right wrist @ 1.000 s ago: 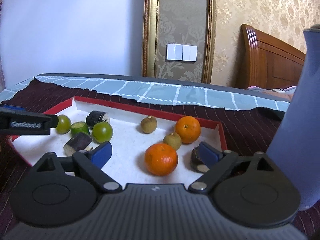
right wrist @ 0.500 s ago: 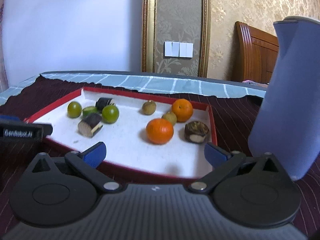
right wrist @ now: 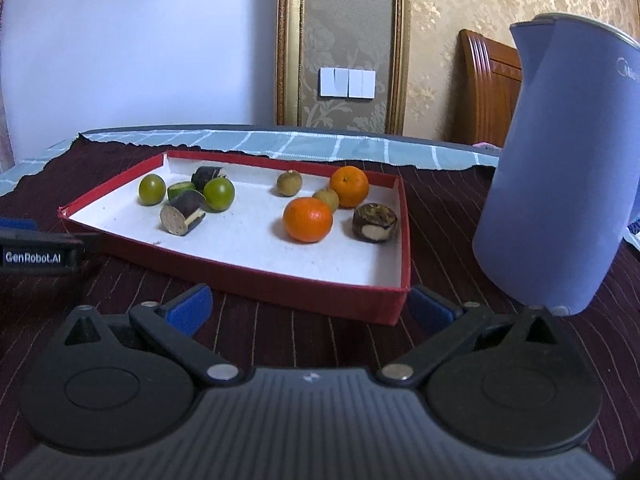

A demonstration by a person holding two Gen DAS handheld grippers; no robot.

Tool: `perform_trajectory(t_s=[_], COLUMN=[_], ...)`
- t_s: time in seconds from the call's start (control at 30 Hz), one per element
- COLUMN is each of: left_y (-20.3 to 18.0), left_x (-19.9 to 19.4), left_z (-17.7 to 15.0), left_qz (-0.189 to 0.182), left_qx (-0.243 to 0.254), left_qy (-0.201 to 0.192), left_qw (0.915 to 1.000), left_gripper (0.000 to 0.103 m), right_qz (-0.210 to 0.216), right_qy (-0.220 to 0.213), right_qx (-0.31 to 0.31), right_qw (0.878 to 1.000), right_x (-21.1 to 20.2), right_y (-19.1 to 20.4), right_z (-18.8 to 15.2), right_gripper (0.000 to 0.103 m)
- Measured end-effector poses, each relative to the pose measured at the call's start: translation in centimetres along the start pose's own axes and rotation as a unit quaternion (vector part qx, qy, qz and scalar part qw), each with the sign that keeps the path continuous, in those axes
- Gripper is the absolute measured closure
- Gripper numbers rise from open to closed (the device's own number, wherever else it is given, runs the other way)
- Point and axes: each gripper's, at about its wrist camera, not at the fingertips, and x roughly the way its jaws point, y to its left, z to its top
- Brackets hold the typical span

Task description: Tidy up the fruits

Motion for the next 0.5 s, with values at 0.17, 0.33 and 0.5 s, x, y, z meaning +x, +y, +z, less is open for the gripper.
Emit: perform_trajectory(t_s=[0.17,0.33,0.5], left_y=[-0.27,-0.41,-0.57], left_x=[0.24,0.38,0.70], left_z=[-0.73,-0.89,-0.90], left_qz=[0.001,-0.002,-0.003], left_qx=[0.006,0.009,0.011], left_qy=[0.007,0.011,0.016], left_qw=[1.0000,0.9999,0.9998], left_gripper=[0.017,0.017,0.017], right_qz=[-0.011,-0.021,-0.021], right_qy=[0.013,0.019,0.026], right_qx=[-0.003,-0.003,0.002], right_qw=[1.000,1.000,0.999], right_x=[0.19,0.36,0.63], right_y=[0.15,0.22,0.11], right_z=[-0.10,-0.22,-0.28], right_gripper=[0.000,0.000,0.000])
